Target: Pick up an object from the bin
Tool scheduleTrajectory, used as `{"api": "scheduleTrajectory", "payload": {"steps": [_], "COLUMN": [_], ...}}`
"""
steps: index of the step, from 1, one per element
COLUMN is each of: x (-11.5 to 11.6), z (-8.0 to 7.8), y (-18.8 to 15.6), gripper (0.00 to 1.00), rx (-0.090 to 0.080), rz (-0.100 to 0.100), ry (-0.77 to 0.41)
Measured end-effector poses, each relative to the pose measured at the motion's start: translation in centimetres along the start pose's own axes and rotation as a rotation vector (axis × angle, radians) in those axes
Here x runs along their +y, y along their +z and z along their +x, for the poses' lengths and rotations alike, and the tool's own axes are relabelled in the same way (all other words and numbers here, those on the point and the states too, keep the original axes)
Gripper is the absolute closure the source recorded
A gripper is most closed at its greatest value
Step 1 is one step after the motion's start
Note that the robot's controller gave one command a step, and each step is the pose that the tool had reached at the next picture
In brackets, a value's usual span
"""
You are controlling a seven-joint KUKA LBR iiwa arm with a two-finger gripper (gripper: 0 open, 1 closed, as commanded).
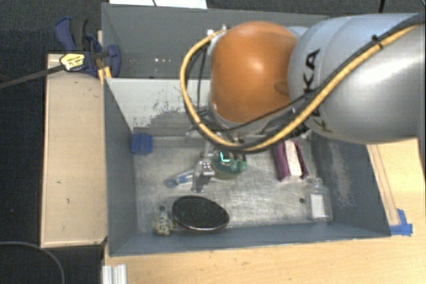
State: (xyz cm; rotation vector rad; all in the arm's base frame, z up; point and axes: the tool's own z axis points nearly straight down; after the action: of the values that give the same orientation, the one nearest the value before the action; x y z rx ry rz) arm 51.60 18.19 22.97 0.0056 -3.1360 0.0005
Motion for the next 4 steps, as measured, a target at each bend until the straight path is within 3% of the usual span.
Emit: {"api": "scheduleTrajectory", "payload": {"steps": [1, 2, 3, 4], "x": [-6.2, -6.2, -10.8, -8.3], "z": [-5.6, -5.1, -7.9, -7.7], "y": [15.9, 12.7, 12.6, 15.7], "gripper": [0.00, 0.00, 0.00, 0.00], "rx": [-0.012, -0.013, -0.012, -0.009], "rz": [-0.002, -0.001, 0.002, 0.002], "ry": [-0.160, -0.192, -0.248, -0.374]}}
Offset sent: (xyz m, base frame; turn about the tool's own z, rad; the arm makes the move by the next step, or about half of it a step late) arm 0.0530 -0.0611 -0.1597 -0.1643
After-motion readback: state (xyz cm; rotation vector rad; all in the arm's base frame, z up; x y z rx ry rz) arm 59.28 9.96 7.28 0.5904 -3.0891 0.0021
